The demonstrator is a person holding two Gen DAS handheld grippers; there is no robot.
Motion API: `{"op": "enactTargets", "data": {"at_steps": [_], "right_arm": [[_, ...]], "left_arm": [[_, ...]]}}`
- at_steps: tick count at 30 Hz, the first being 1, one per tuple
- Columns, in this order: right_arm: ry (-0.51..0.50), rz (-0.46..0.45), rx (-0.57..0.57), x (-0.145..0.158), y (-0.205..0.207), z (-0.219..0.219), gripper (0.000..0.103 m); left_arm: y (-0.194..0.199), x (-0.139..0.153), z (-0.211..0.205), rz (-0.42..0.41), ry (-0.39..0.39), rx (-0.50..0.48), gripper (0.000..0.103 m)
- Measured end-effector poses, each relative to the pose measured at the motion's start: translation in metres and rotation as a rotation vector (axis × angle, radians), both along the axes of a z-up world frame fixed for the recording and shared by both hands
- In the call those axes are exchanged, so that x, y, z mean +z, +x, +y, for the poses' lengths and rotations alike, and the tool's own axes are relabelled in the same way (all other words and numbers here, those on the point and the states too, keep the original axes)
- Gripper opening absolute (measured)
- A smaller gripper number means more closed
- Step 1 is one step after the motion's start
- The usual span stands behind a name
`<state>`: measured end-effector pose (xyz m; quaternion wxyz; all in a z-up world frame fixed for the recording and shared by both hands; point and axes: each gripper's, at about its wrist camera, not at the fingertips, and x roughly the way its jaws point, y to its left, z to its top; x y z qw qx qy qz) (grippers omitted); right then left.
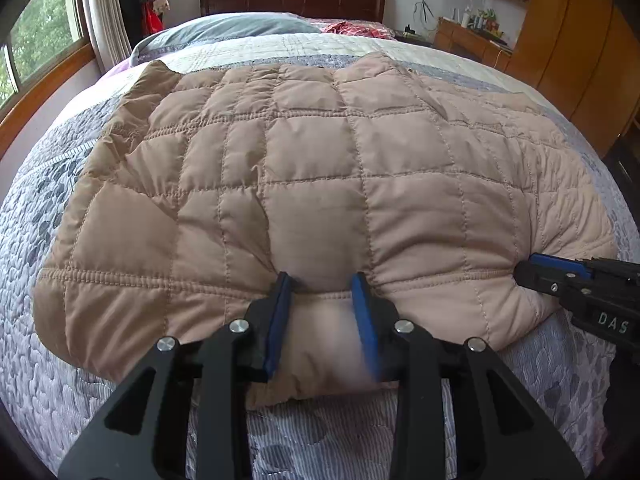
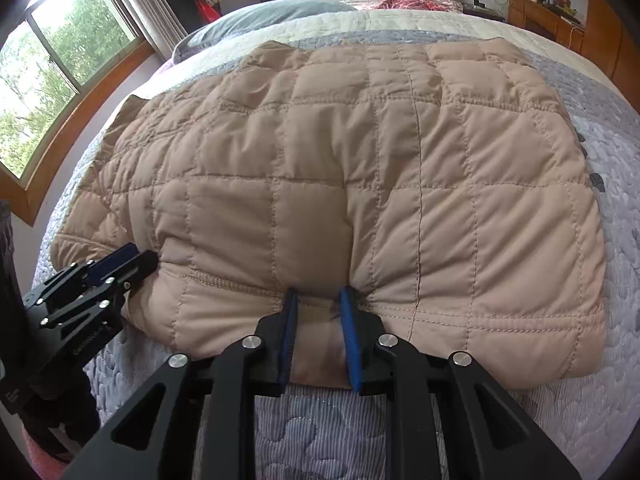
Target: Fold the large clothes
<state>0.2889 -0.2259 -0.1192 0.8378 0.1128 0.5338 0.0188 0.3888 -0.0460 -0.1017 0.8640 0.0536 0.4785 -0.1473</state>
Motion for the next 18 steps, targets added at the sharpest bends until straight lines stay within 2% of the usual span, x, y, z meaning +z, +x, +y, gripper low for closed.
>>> {"op": "enactTargets", "data": {"at_steps": [4,6,8,10,11,13,14,15,17,18], "right_arm": [[-0.035,0.006,0.003,0.003,0.004,0.008,0.021],[0.023,0.009,0.012,0.011,0.001,0.000,0.021],[0.086,-0.021,0.013,0.025,-0.009,-0.013,0.023],[0.113,-0.094,0.007,0.047,-0.024,-0.032,0.029],[0.110,-0.118,-0.005,0.056,-0.030,-0.043,0.036],[0.097,-0.162,-0.052,0.072,-0.040,-0.071,0.049],[0.098,-0.172,-0.072,0.077,-0.041,-0.084,0.059],[0.107,-0.181,-0.101,0.082,-0.042,-0.104,0.064],[0.112,-0.179,-0.134,0.082,-0.039,-0.132,0.066],[0.121,-0.170,-0.146,0.079,-0.036,-0.144,0.070]], "left_arm": [[0.003,0.002,0.001,0.011,0.007,0.005,0.032],[0.006,0.009,0.005,0.031,-0.011,0.004,0.031],[0.005,0.024,0.019,0.050,-0.071,-0.003,0.032],[0.002,0.043,0.039,0.019,-0.115,0.008,0.038],[0.001,0.054,0.052,-0.007,-0.125,0.021,0.041],[0.005,0.070,0.076,-0.050,-0.134,0.049,0.061],[0.011,0.078,0.094,-0.066,-0.131,0.073,0.065],[0.018,0.082,0.109,-0.072,-0.130,0.095,0.069],[0.034,0.083,0.135,-0.056,-0.120,0.141,0.071],[0.044,0.080,0.148,-0.040,-0.128,0.157,0.072]]}}
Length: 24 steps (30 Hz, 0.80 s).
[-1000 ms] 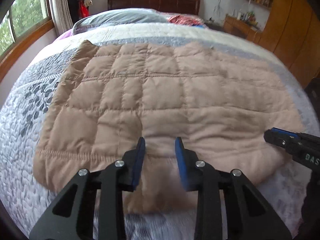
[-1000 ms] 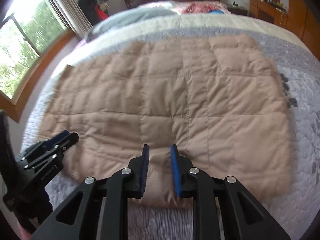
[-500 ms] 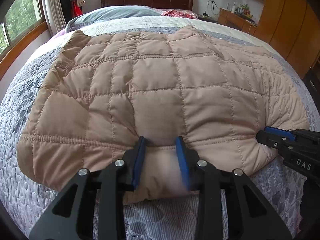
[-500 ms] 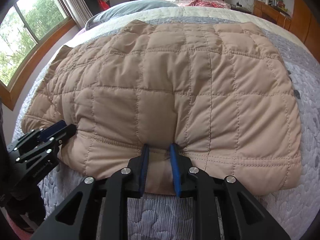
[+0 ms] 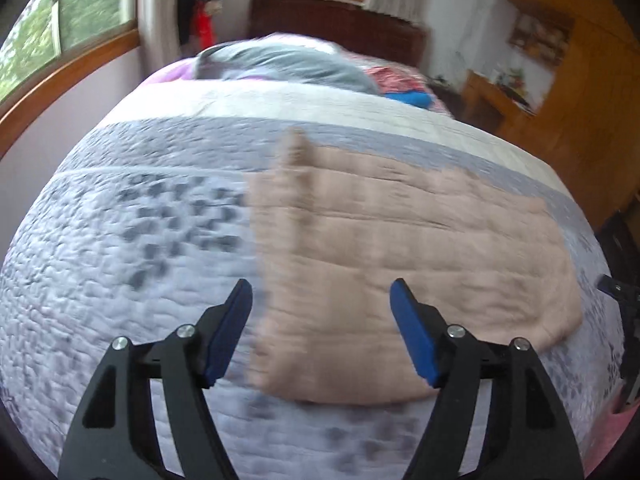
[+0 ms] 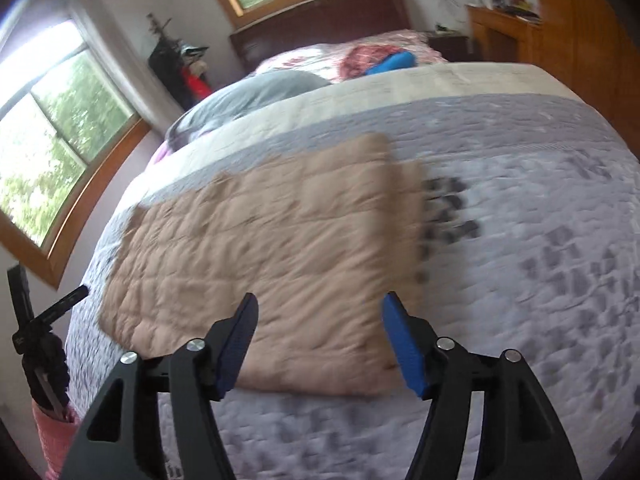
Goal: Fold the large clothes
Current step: 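Move both grippers to the folded side edge and grasp it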
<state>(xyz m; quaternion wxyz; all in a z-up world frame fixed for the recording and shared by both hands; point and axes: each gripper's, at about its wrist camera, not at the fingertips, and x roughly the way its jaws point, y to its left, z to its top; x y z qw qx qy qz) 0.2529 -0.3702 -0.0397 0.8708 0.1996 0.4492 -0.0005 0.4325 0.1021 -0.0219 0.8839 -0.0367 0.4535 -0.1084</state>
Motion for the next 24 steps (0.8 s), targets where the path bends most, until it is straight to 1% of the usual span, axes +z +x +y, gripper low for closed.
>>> {"op": "enactTargets", "data": {"at_steps": [2,3,5,7,10,12,15,17,19,21,22,24], "right_arm": [[0.051,0.016,0.003,-0.009,0.009,-0.020,0.074],[0.090,0.032,0.008,-0.017,0.015,-0.030,0.075],[0.129,0.052,0.011,-0.028,0.026,-0.033,0.076],[0.168,0.073,0.013,-0.042,0.034,-0.038,0.076],[0.230,0.091,0.024,-0.057,0.042,-0.048,0.077],[0.269,0.095,0.020,-0.067,0.051,-0.053,0.077],[0.308,0.106,0.011,-0.079,0.060,-0.056,0.078],[0.323,0.116,0.009,-0.084,0.064,-0.059,0.078],[0.339,0.126,0.018,-0.091,0.069,-0.059,0.078],[0.354,0.128,0.023,-0.096,0.073,-0.058,0.080],[0.360,0.128,0.024,-0.097,0.074,-0.059,0.081],[0.368,0.124,0.027,-0.098,0.079,-0.057,0.082]], "left_arm": [[0.018,-0.011,0.023,0.048,-0.059,0.014,0.072],[0.028,-0.019,0.032,0.079,-0.100,0.021,0.072],[0.045,-0.035,0.046,0.125,-0.171,0.036,0.072],[0.052,-0.048,0.050,0.143,-0.209,0.035,0.071],[0.063,-0.059,0.044,0.153,-0.277,-0.013,0.071],[0.070,-0.065,0.038,0.167,-0.300,-0.037,0.071],[0.085,-0.074,0.030,0.193,-0.288,-0.034,0.071],[0.095,-0.081,0.029,0.211,-0.295,-0.035,0.071],[0.105,-0.088,0.026,0.231,-0.317,-0.046,0.072],[0.114,-0.097,0.021,0.257,-0.349,-0.054,0.074],[0.118,-0.101,0.018,0.265,-0.359,-0.057,0.076],[0.125,-0.106,0.011,0.270,-0.371,-0.074,0.076]]}}
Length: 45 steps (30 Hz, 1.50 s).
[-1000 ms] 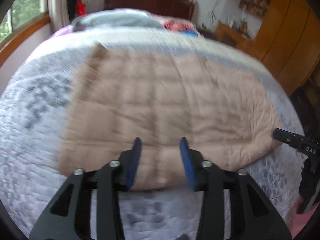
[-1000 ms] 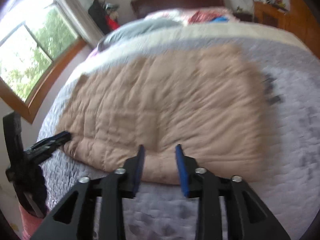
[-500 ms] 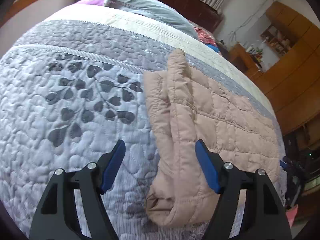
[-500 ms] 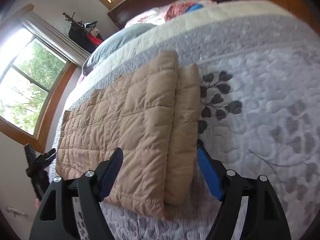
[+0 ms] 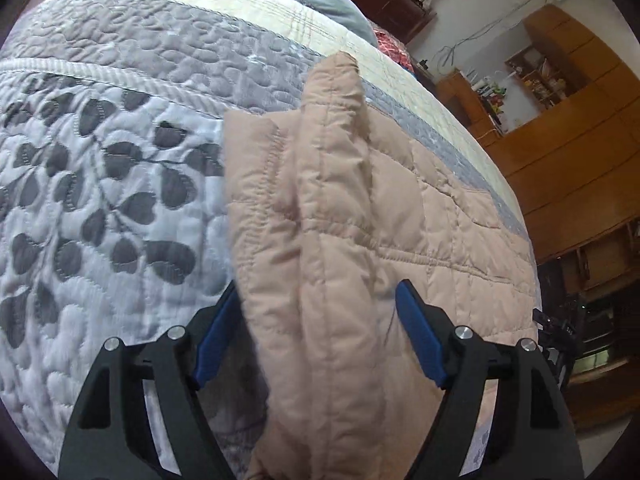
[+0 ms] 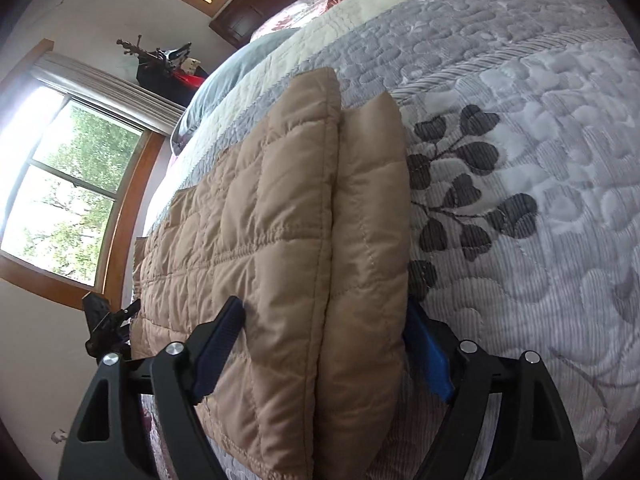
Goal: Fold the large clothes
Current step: 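Move both grippers to the folded side edge and grasp it, then lift the edge with both grippers, fold it over the coat, release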
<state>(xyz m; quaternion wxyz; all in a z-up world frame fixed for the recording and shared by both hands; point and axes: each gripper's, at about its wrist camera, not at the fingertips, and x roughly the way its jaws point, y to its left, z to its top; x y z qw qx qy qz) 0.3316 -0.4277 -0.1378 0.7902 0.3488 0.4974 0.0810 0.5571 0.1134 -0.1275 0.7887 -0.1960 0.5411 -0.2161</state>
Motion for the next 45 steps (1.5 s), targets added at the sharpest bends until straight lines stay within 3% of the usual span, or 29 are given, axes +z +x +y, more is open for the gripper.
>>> {"op": "enactTargets", "data": {"at_steps": [3,5,8,9,10,12,15,23,33,37,45], "right_arm": [[-0.007,-0.003,0.011,0.000,0.010,0.005,0.082],[-0.034,-0.006,0.019,0.001,0.015,0.012,0.081],[-0.082,-0.016,0.031,0.003,0.019,0.025,0.062],[-0.079,-0.017,0.035,0.003,0.018,0.027,0.048],[-0.047,-0.025,0.041,0.003,0.018,0.029,0.042],[-0.016,-0.037,0.040,0.005,0.016,0.030,0.026],[-0.005,-0.074,0.046,0.019,0.008,0.032,0.018],[-0.014,-0.169,0.085,0.071,-0.030,0.044,0.015],[-0.033,-0.261,0.175,0.125,-0.126,0.080,0.015],[-0.052,-0.258,0.205,0.121,-0.156,0.098,0.015],[-0.035,-0.164,0.179,0.067,-0.169,0.102,0.016]], "left_arm": [[0.006,-0.002,-0.018,0.020,-0.025,-0.037,0.076],[0.007,-0.004,-0.032,0.010,0.019,-0.021,0.076],[0.003,-0.002,-0.047,-0.020,0.083,0.014,0.077],[0.002,-0.002,-0.050,-0.026,0.094,0.026,0.067],[0.000,-0.001,-0.053,-0.025,0.087,0.028,0.052],[-0.002,0.002,-0.055,-0.012,0.046,0.044,0.035],[-0.010,0.015,-0.056,-0.039,0.001,0.078,0.019],[-0.049,0.074,-0.056,-0.140,-0.075,0.046,0.013],[-0.154,0.132,0.002,-0.258,-0.069,0.006,0.013],[-0.190,0.125,0.022,-0.247,-0.062,0.002,0.013],[-0.211,0.055,0.032,-0.178,0.012,0.016,0.015]]}}
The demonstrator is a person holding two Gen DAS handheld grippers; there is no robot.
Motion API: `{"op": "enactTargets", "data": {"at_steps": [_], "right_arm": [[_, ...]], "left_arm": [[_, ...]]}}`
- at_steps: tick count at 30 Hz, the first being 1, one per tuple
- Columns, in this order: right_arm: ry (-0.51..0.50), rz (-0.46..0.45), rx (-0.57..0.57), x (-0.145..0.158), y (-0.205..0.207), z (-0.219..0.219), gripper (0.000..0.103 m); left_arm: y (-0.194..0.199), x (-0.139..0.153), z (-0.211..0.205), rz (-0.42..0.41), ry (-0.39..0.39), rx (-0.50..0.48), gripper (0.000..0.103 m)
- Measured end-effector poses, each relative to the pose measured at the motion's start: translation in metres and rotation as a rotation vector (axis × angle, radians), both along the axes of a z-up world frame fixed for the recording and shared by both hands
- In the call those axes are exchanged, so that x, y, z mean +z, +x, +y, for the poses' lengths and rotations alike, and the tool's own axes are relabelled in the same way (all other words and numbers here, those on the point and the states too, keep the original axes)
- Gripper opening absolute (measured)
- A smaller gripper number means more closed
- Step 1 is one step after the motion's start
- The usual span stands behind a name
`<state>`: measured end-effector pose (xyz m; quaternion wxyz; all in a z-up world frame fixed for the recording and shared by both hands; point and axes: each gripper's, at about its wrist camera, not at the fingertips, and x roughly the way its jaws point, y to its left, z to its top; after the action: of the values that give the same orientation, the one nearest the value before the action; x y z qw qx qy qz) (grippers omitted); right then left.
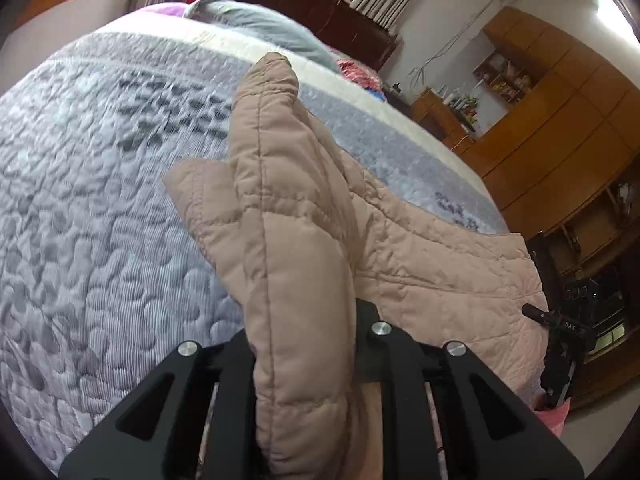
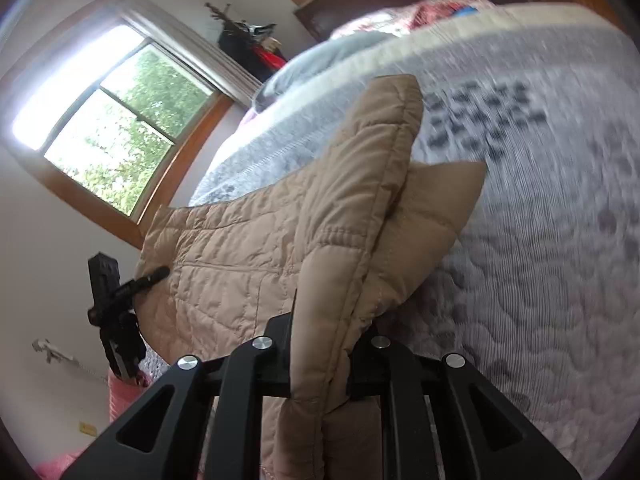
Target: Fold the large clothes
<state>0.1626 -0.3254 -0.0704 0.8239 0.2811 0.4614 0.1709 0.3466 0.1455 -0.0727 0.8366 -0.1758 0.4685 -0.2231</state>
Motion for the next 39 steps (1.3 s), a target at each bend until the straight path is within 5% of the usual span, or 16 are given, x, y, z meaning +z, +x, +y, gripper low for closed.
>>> {"op": "enactTargets", "data": {"at_steps": [4,14,22,30,34,39], "right_arm": [[0.035,0.058,-0.024,-0.031,0.005,-0.009,0.018],[0.116,0.100,-0.067,-0.083,0.006,-0.022,0.023],[-0.057,0.109,-0.078,-0.054,-0.015,-0.011,0.044],[-0.320,0.058,-0.070,0.015,-0.079,-0.002,0.029],[-0.399,0.033,0.016,0.032,-0.093,0.030,0.026],[-0.427,0.083,0.081,0.015,-0.083,0.054,0.026]], "left_arm": [[0.003,-0.033,0.008,0.062,0.008,0.011,0.023],[0.012,-0.059,0.004,0.025,0.085,-0.001,0.034],[-0.008,-0.037,0.008,0.061,0.116,0.091,0.045],[-0.065,0.024,0.026,-0.082,0.268,0.245,0.046],[-0.088,0.052,0.013,-0.145,0.291,0.220,0.051],[-0.095,0.033,-0.029,-0.104,0.292,0.096,0.052]]}}
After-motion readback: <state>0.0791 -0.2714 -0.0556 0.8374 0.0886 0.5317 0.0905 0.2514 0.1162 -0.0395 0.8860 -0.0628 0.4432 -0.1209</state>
